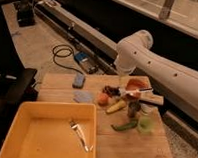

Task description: Place grapes in tray

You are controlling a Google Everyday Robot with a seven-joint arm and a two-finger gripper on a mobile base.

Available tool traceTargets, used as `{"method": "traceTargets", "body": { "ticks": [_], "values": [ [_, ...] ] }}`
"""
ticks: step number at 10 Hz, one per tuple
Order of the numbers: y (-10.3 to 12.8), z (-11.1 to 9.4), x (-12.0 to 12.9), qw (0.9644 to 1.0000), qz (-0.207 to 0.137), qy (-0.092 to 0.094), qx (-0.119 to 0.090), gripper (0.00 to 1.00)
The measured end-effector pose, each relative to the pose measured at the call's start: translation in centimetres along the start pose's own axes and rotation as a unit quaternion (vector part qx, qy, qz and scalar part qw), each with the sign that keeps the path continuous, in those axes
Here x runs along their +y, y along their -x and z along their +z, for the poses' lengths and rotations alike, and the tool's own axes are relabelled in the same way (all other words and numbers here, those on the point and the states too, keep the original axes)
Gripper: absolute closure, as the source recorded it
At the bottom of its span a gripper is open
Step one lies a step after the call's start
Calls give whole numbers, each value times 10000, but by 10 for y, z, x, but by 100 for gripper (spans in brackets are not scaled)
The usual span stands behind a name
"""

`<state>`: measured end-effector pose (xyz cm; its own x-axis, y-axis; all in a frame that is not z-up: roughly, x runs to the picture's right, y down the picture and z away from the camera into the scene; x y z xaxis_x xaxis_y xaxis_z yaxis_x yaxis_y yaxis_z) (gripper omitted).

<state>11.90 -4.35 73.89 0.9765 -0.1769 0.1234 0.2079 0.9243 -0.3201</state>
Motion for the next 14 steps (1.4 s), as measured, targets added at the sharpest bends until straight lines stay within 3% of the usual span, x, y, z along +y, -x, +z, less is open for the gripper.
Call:
{"method": "traceTargets", "body": {
  "ticks": [1,3,5,9,14],
  "values": [
    [-3,-1,1,10000,13,-1,13,20],
    [-12,6,-2,9997,-62,195,132,20],
    [-15,34,-5,9986,-218,464,122,20],
    [13,101,-9,9950,-396,913,12,20],
    [37,163,-8,9931,-339,1117,-123,20]
  ]
}}
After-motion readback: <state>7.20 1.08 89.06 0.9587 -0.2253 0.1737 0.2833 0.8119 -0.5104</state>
